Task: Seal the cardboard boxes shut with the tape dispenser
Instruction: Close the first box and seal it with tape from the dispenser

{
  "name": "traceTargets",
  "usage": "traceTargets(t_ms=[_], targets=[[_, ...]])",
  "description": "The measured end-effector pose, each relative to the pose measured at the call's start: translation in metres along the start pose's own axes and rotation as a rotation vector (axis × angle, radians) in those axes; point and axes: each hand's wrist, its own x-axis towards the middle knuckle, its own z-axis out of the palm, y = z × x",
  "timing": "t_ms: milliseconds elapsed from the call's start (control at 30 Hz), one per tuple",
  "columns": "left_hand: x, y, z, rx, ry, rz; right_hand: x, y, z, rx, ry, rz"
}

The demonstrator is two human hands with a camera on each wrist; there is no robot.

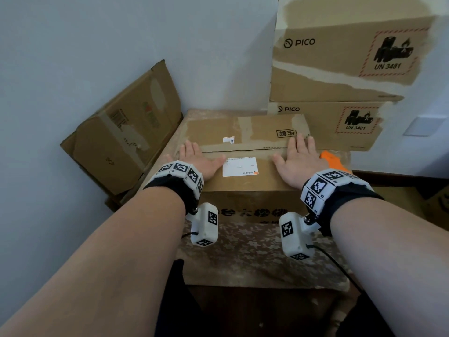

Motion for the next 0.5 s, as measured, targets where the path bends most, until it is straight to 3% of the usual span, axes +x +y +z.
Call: traceTargets(t_ms=[267,500], targets=[[-0.007,0.018,0.003,0.015,-0.026,0.119,-0.002,0.001,-0.001,-0.033,-0.012,-0.016],[0.004,0.004,0.003,-0.003,-0.033,0.079,-0.002,-0.003,0.0,-0.072,-0.013,-0.002]])
